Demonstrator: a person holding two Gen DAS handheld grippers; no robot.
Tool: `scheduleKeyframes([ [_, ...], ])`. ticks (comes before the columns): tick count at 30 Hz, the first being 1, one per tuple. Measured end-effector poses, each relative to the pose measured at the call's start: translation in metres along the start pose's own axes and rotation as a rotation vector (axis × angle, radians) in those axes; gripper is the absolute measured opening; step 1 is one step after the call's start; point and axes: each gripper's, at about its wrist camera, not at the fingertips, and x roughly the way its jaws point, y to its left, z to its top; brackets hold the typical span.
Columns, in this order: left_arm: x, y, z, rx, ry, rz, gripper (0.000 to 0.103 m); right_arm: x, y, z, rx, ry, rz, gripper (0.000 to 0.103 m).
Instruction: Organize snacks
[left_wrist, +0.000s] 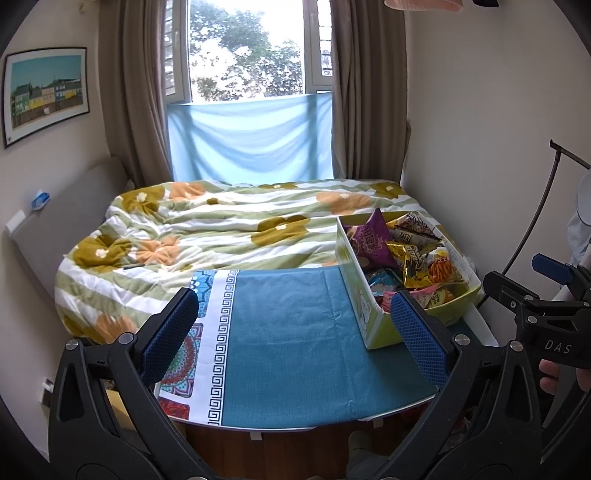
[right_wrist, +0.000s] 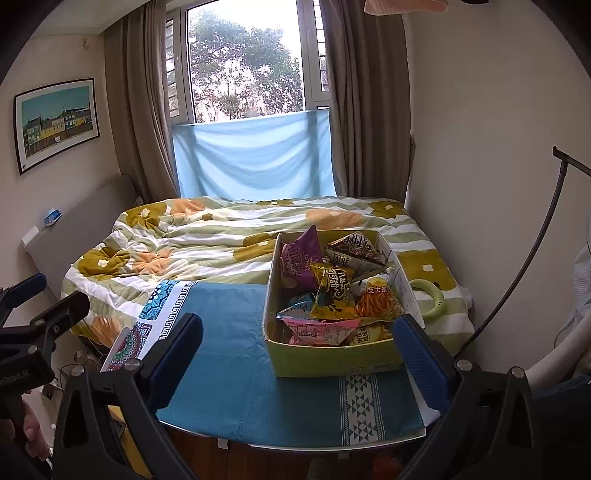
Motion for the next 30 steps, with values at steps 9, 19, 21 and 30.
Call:
scheduleKeyframes([
  [9, 0.0003, 0.0019, 0.0002, -0.003, 0.001, 0.001, 0.103, 0.0002, 0.0000, 0.0005, 0.000, 0.000, -0.001, 0.102],
  [19, 0.0008, 0.0039, 0.0000, -0.004, 0.004, 0.000, 0.103, 0.0009, 0.0010, -0.0006, 0.001, -0.001, -0.002, 0.102],
  [21, 0.0019, 0.0048, -0.0003, -0.006, 0.006, -0.002, 0.103, 0.0018, 0.0018, -0.0017, 0.002, 0.000, -0.003, 0.102],
  [30, 0.0050, 0.0094, 0.0023, 0.002, -0.007, 0.012, 0.103, 0.0045, 0.0015, -0.0007, 0.004, 0.001, -0.003, 0.102],
])
